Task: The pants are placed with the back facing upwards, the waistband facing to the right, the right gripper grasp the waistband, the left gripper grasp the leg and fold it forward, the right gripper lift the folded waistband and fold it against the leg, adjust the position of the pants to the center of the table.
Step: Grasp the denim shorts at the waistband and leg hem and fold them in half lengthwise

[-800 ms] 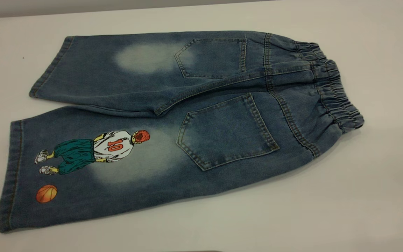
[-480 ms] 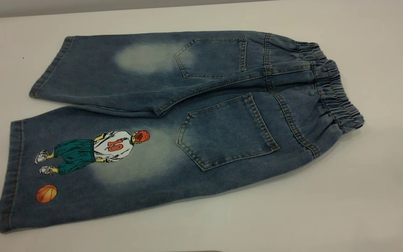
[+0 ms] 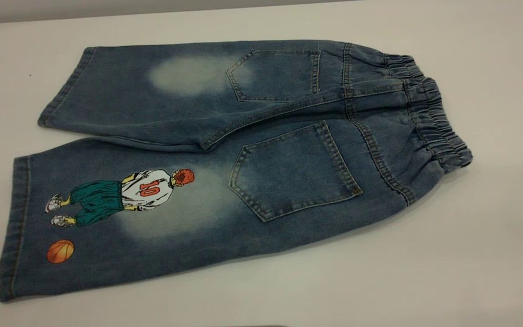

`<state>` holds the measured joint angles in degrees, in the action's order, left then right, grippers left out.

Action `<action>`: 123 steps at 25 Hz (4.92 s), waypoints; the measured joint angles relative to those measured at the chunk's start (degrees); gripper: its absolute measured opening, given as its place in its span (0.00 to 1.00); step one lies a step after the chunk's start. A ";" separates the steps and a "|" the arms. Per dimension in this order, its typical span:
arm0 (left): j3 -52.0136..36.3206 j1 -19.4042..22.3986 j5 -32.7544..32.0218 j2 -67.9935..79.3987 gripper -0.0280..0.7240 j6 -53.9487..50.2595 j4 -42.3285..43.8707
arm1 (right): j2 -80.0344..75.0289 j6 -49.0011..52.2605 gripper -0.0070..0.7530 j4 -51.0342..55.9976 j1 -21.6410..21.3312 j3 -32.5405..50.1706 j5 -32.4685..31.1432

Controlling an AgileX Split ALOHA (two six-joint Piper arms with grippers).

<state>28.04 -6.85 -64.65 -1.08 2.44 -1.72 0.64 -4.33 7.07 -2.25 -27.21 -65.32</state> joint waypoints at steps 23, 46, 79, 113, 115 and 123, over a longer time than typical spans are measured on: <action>0.00 0.00 0.00 0.00 0.78 -0.29 0.00 | 0.00 0.00 0.78 0.00 0.00 0.00 0.00; 1.64 0.00 34.01 51.16 0.78 -14.63 -0.22 | -51.88 -14.42 0.78 31.33 0.00 -3.39 19.07; 1.64 0.00 52.06 66.38 0.78 -11.76 -0.23 | -113.76 -79.97 0.78 96.19 0.00 -4.73 32.80; 1.26 0.00 31.01 67.61 0.78 -13.57 -0.23 | -120.68 -83.95 0.06 97.43 0.00 -11.39 31.17; -0.20 0.00 29.76 68.63 0.78 -14.21 -0.23 | -120.68 -83.99 0.06 97.43 0.00 -11.39 31.02; -7.01 0.00 39.68 74.87 0.78 -18.92 -0.28 | -120.68 -84.29 0.06 97.43 0.00 -11.39 30.96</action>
<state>21.03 -6.85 -24.97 73.79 -16.48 -2.00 -120.04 -88.62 104.50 -2.25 -38.60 -34.36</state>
